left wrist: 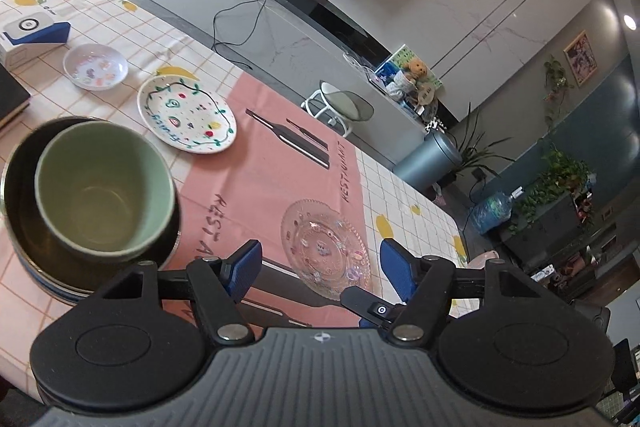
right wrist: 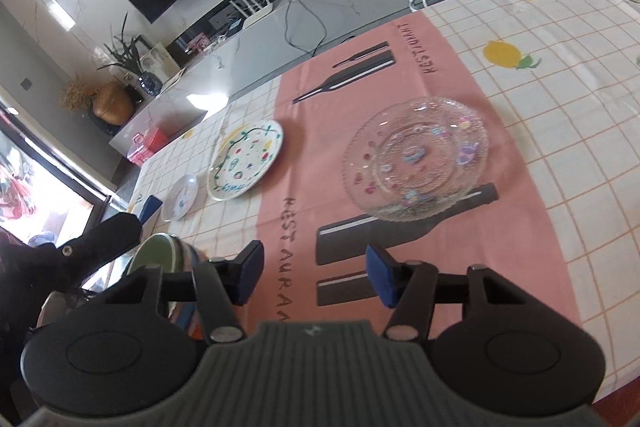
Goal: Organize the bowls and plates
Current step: 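Open both grippers and move them toward the clear glass plate, then lower both grippers onto the rim of the clear glass plate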
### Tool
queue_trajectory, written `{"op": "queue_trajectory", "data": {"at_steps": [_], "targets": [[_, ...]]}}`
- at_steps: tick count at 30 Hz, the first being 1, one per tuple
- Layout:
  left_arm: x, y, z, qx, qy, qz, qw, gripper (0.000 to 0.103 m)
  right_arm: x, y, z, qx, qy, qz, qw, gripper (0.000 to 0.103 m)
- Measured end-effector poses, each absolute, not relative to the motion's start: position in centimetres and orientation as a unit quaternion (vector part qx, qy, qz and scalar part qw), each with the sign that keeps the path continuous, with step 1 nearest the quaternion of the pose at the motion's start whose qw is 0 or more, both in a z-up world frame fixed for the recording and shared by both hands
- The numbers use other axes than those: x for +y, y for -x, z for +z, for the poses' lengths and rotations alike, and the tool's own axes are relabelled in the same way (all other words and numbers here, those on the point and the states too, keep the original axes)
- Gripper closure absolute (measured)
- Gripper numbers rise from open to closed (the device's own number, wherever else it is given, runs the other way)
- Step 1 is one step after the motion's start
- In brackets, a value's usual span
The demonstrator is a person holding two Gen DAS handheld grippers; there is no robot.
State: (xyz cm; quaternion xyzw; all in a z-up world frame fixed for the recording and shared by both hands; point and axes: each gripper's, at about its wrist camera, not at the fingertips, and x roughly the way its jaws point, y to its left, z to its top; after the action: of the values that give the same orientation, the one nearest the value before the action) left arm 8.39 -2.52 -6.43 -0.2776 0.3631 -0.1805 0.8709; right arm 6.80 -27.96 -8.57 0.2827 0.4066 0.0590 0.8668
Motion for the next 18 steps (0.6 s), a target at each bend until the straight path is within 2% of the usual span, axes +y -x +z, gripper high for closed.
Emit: {"op": "queue_trajectory", "data": {"at_steps": [8,12,14,15,18], "targets": [[-7.0,-10.8,-10.1,0.384,0.269,-0.188,0.863,0.045,-33.9,-6.9,-10.9,0.386,-0.298,0.006,0.873,0.064],[-8.7,-10.9,-11.0,0.36,0.243,-0.194,0.88,0.045,-35.3,-7.4,-11.9,0.361,-0.281,-0.008,0.889,0.063],[-9.2,-11.1,-11.4,0.35,0.23,-0.191,0.888,0.041,-36.0,-7.8,-12.4,0.339,-0.278,0.004,0.899,0.063],[-9.5,-11.4,-11.7,0.353,0.231,-0.192,0.886,0.035,-36.3,-7.9,-12.6,0.332,-0.275,0.006,0.902,0.063],[-9.6,-12.3,-12.7,0.366,0.246,-0.172,0.881,0.034,-36.7,-8.7,-13.1,0.321,-0.248,0.0,0.914,0.063]]}}
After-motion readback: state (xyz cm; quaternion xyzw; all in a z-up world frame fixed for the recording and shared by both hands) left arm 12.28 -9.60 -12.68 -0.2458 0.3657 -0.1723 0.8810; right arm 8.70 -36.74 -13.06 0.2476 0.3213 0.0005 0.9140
